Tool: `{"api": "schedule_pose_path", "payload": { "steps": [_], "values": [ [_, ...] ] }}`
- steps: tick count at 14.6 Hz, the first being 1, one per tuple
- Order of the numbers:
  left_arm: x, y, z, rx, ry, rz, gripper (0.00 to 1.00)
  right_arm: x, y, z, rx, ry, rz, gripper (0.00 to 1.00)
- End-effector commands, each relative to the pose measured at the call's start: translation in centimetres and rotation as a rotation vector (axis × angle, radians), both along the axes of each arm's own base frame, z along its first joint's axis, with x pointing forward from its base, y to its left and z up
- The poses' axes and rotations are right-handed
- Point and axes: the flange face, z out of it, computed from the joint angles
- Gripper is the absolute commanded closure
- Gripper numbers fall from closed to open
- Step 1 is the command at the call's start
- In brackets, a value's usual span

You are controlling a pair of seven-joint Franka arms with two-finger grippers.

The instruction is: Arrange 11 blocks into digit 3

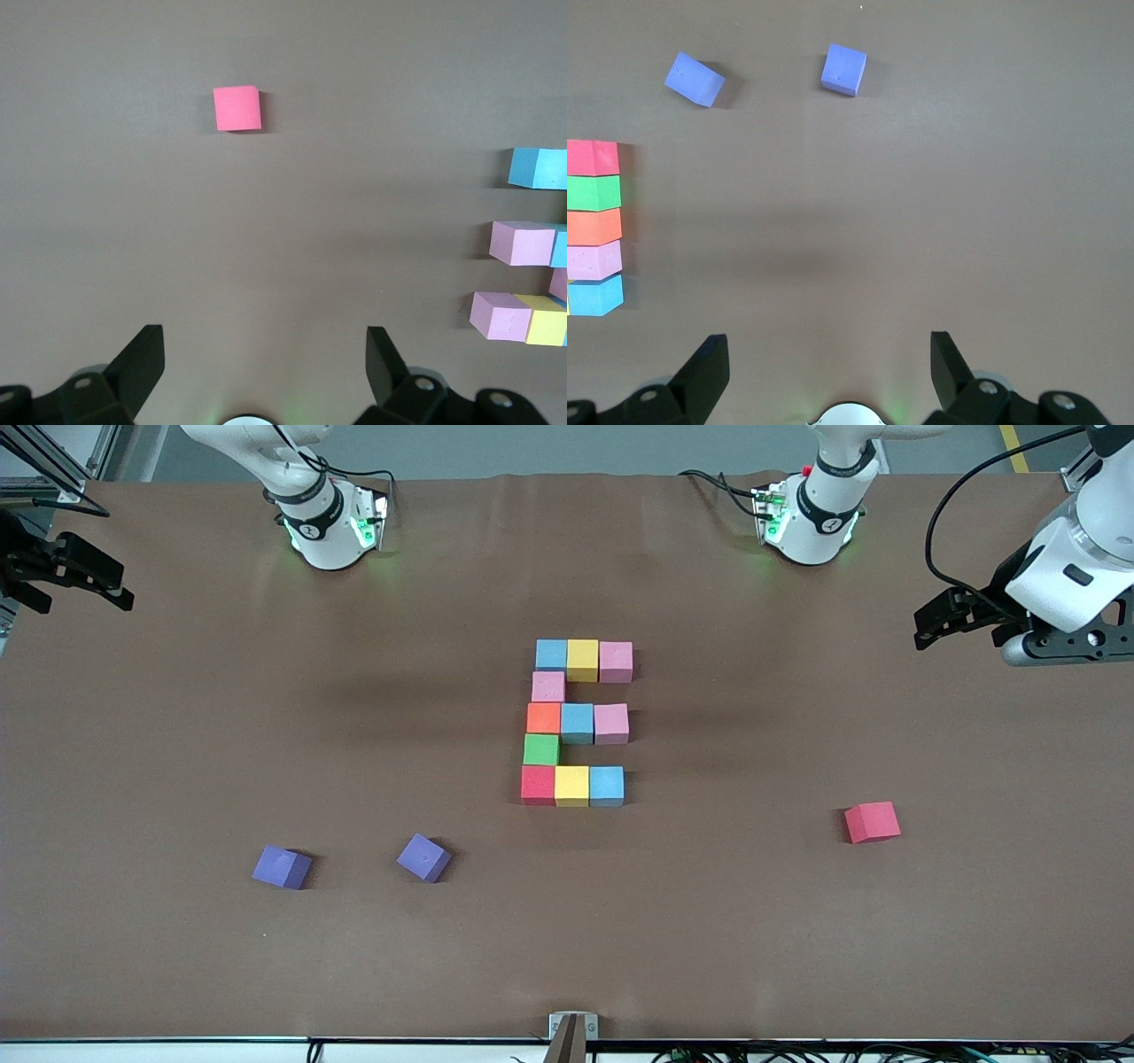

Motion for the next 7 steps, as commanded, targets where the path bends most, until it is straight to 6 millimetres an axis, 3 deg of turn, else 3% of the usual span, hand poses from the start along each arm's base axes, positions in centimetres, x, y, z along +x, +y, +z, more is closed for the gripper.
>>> {"api": "schedule_pose_path", "payload": {
  "steps": [1,7],
  "values": [
    [-0.68,-0.19,0.24,-0.015,-0.013,-0.002,0.00,-0.60,0.27,0.06,0.000,-0.009,-0.002,0.00],
    [-1.35,-0.69,0.55,0.020,-0.018,0.003,0.00,-0.63,0.00,-0.11,-0.002,-0.003,-0.005,0.00]
  ]
}}
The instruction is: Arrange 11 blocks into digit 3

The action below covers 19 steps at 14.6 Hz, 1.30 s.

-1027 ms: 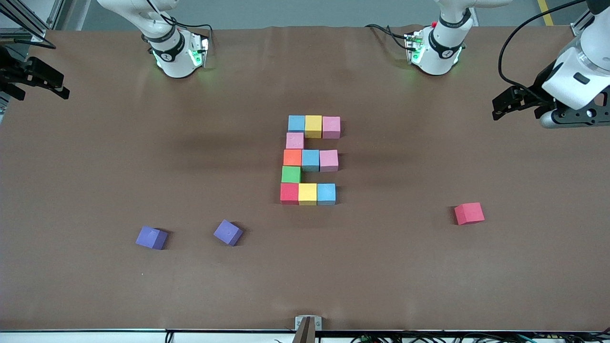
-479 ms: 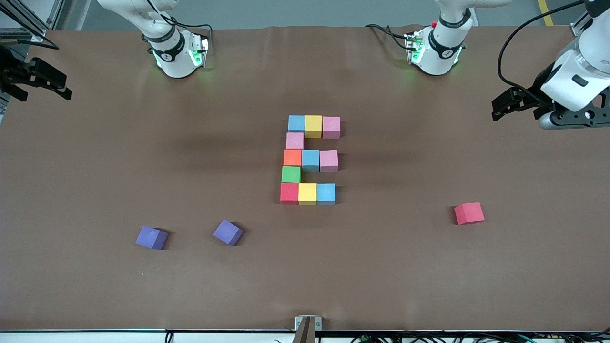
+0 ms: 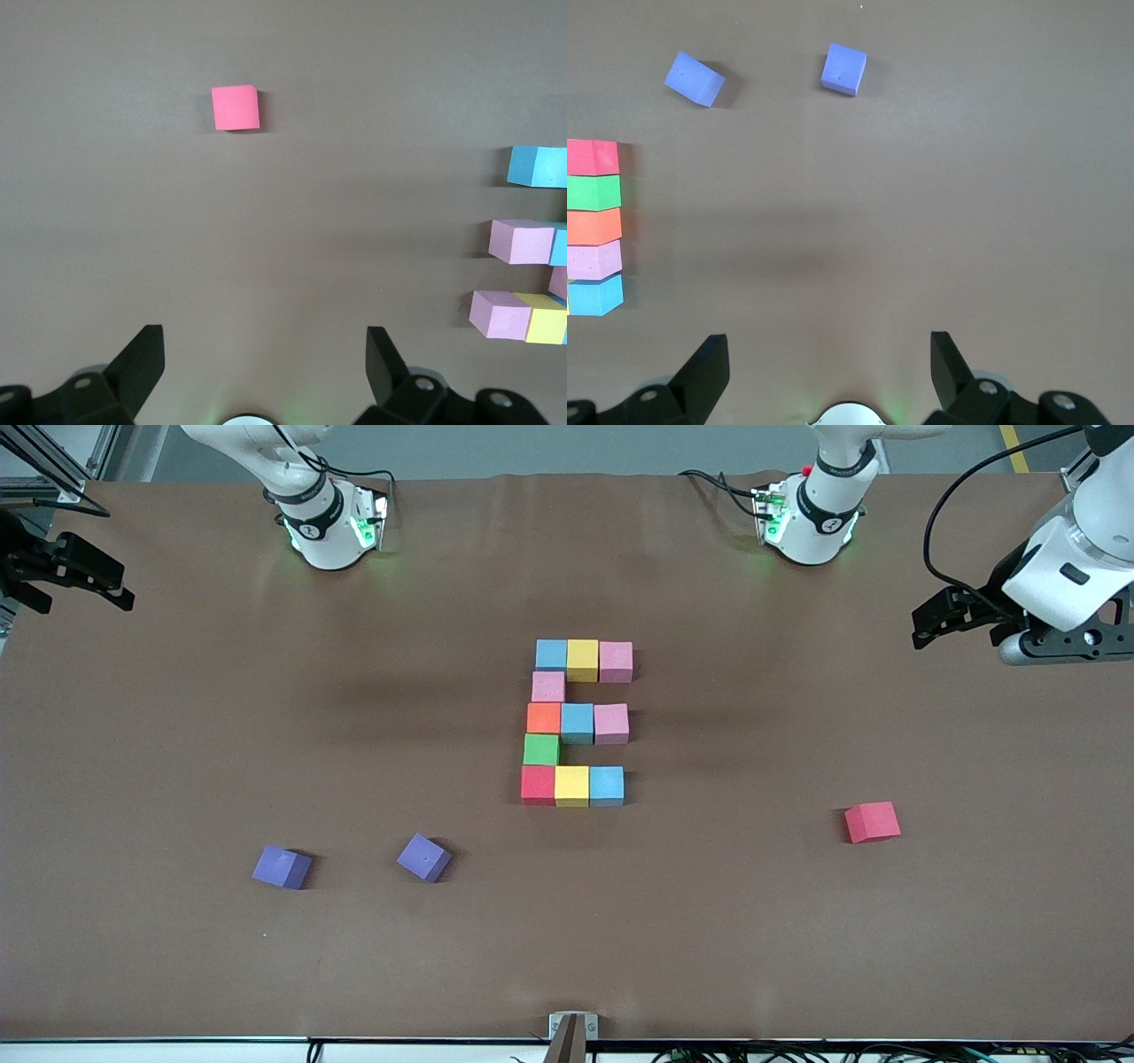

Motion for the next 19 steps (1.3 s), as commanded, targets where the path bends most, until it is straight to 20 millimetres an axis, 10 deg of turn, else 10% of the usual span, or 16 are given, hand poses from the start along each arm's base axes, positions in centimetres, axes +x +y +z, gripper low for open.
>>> {"api": "schedule_pose_path", "payload": {
  "steps": [1,19],
  "values": [
    [-1.5,-0.7,0.7,0.025,-0.018,0.022,0.00,-0.6,0.0,0.0,-0.003,-0.007,-0.007,0.00],
    [-3.9,0.7,4.8,0.039,-0.037,0.067,0.00,-0.6,0.7,-0.1,-0.004,-0.007,0.007,0.00]
  ]
}}
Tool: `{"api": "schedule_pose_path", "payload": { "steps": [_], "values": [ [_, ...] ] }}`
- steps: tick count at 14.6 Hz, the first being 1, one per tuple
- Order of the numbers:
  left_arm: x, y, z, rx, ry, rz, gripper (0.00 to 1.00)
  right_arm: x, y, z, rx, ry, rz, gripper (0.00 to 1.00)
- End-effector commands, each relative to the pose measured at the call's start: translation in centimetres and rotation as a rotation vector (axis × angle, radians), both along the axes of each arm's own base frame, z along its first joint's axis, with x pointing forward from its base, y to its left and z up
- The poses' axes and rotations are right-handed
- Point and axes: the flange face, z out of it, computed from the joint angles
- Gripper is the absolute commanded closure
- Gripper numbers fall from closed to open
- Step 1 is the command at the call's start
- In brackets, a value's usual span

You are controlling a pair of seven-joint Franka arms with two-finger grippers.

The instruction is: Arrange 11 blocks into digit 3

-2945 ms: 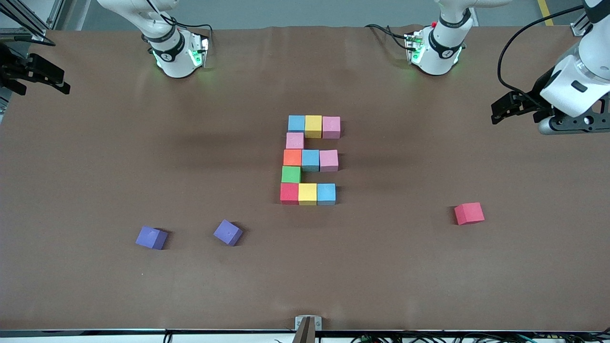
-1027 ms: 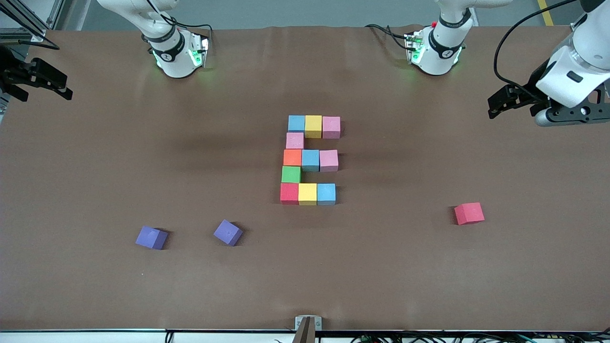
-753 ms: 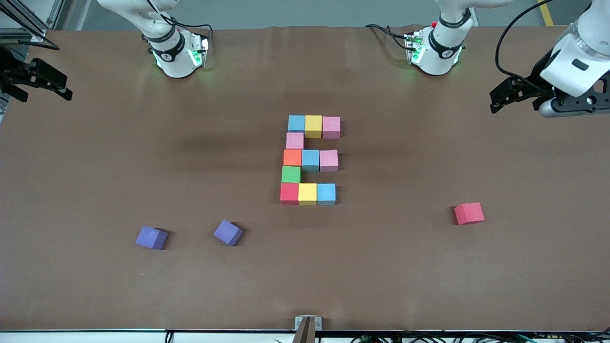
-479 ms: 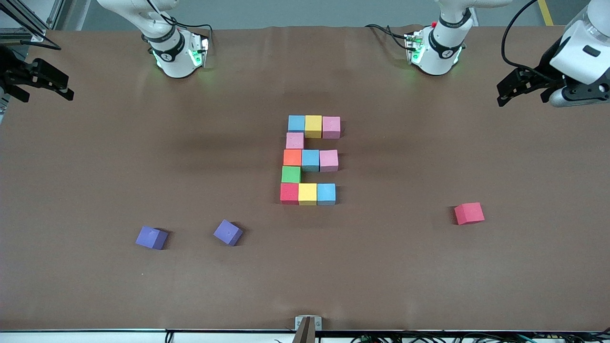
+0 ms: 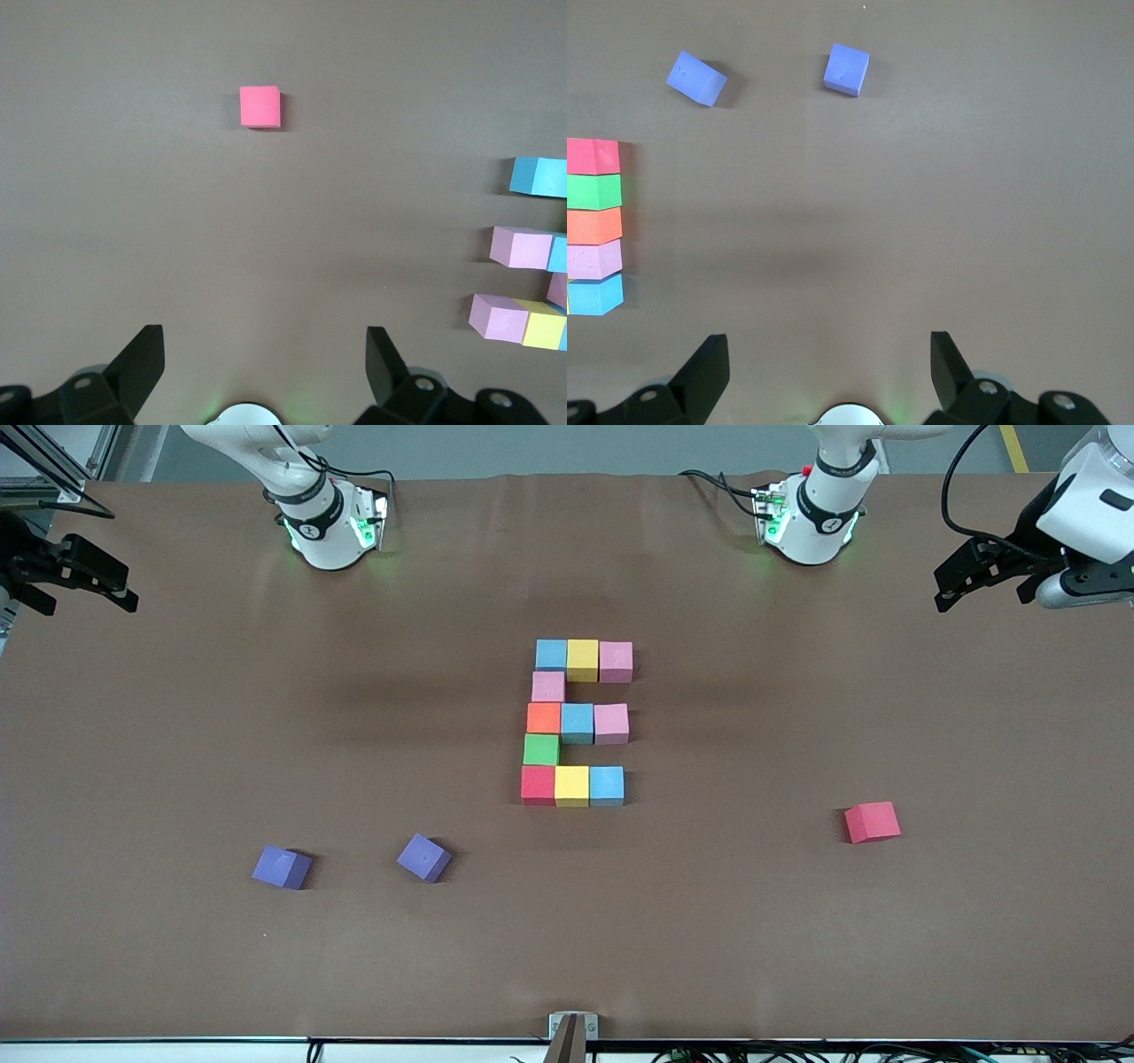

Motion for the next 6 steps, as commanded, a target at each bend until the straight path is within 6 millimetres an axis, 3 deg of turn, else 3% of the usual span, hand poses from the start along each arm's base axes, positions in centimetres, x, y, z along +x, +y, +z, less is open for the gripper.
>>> {"api": "schedule_pose_path", "payload": {
  "steps": [1,6],
  "values": [
    [-0.29,0.26,0.47,0.006,0.008,0.005,0.00,-0.65,0.26,0.08,-0.004,-0.006,-0.001,0.00],
    [0.02,0.30,0.65,0.005,0.003,-0.003,0.00,-0.69,0.03,0.17,-0.004,-0.009,-0.005,0.00]
  ]
}}
